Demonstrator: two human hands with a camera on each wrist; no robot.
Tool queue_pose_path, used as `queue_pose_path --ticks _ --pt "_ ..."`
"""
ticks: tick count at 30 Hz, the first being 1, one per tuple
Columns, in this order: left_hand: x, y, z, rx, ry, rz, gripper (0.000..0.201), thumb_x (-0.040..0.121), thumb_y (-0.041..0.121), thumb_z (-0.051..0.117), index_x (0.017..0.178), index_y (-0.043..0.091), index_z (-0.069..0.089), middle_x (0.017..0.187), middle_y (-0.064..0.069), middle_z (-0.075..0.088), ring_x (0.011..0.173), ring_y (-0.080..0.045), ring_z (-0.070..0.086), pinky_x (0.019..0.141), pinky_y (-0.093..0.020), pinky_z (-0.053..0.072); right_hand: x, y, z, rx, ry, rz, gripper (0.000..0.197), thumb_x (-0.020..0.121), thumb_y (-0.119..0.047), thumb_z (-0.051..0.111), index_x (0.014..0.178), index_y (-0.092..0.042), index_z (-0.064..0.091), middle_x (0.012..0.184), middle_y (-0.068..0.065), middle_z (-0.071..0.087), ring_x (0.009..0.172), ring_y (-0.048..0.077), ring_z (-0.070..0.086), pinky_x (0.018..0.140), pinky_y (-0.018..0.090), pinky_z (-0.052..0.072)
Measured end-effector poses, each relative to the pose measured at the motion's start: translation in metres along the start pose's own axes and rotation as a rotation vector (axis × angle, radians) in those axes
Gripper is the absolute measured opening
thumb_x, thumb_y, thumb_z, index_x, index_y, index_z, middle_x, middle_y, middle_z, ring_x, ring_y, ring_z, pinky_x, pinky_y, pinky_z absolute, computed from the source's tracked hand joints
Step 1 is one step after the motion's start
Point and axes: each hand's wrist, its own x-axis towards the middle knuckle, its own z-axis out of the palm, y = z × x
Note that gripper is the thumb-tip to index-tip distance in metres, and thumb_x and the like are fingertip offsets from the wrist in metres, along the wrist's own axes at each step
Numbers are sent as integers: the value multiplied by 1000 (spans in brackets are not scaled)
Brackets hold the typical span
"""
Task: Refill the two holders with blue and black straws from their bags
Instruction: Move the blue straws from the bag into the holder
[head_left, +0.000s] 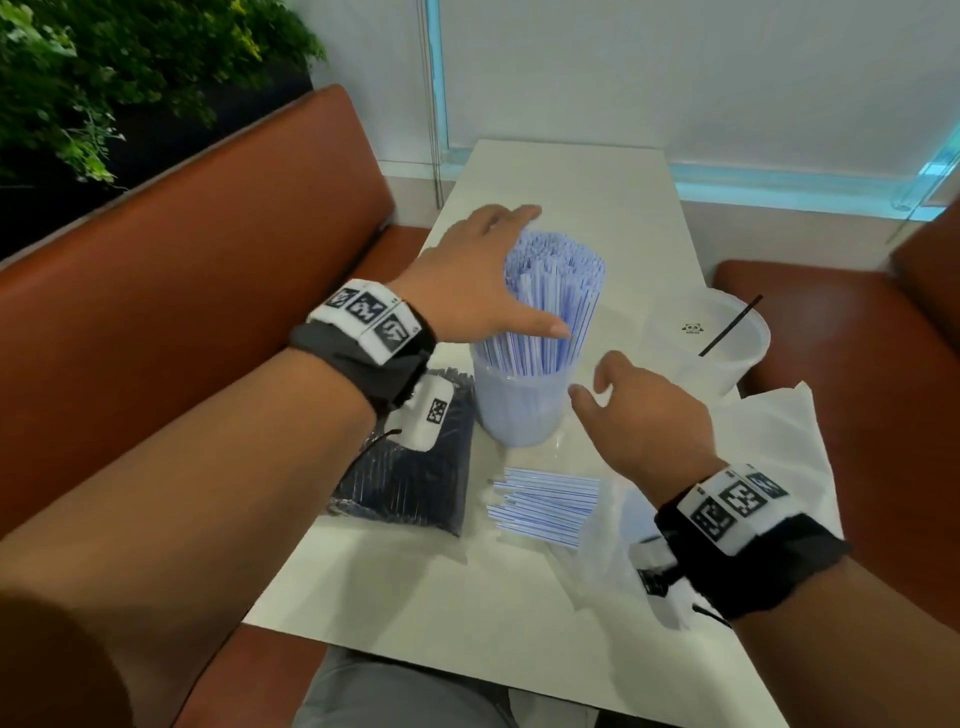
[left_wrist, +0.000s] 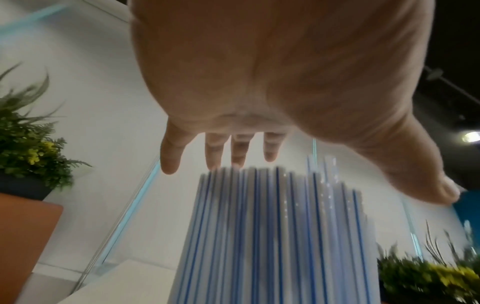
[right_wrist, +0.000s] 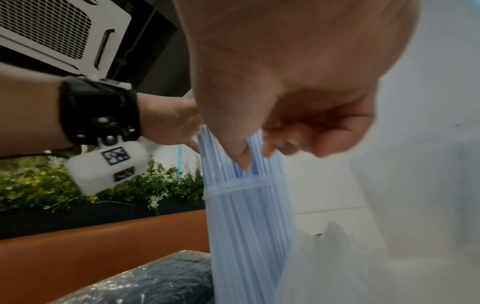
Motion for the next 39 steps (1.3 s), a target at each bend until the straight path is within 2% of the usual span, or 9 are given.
queue_pose_path --ticks 3,6,9,12,14,17,24,31,39 --pt "-31 2 1 -142 259 49 107 60 79 72 148 30 37 146 3 37 137 -17 38 116 -38 33 -2 15 3 -231 -267 186 58 84 -77 42 103 -23 39 87 -4 55 77 24 59 58 33 33" --pt "-67 15 28 -251 642 243 44 84 51 71 112 20 58 107 9 51 99 -10 52 89 -17 40 -2 20 12 -308 -403 216 58 81 -74 53 90 -18 42 74 -7 53 61 16 49 51 30 27" --pt "-91 25 79 -175 327 182 22 92 48 57 94 27 57 88 11 56 81 -12 54 71 -27 46 -4 21 23 -323 -482 170 24 92 -38 56 78 -20 50 70 -5 52 60 16 49 49 26 25" --pt "-99 18 136 41 -213 87 31 95 48 57 116 27 63 113 6 58 106 -18 57 82 -32 47 -3 18 27 -261 -458 204 21 91 -19 51 70 -20 45 70 -4 49 66 22 51 52 26 27" --pt "-96 14 164 52 -354 118 44 94 42 60 133 21 58 128 0 53 118 -22 50 92 -38 48 -2 15 27 -233 -435 221 21 91 -17 51 70 -20 45 68 -4 48 64 21 50 52 27 28" --pt "-86 21 192 67 -438 168 59 88 34 65 140 12 49 135 -7 49 123 -28 47 98 -39 46 -2 18 23 -190 -416 228 20 91 -14 50 72 -19 47 69 -3 49 57 14 45 49 26 27" --pt "-69 30 215 234 -432 234 37 89 17 59 123 9 49 117 -12 53 101 -34 53 72 -35 31 -2 23 17 -146 -475 210 23 94 -11 46 72 -17 45 74 -2 49 78 24 56 69 31 42" --pt "-58 31 212 250 -420 244 26 102 29 48 117 11 59 114 -9 58 102 -31 59 79 -39 48 -5 26 15 -108 -471 259 18 92 -12 49 75 -18 49 76 -2 54 64 14 48 66 30 40" --pt "-60 17 180 491 -347 251 21 98 12 51 119 13 50 103 -5 63 87 -30 66 66 -37 41 -2 28 12 -61 -450 258 15 91 -30 48 79 -21 47 79 -6 51 79 23 56 68 33 39"
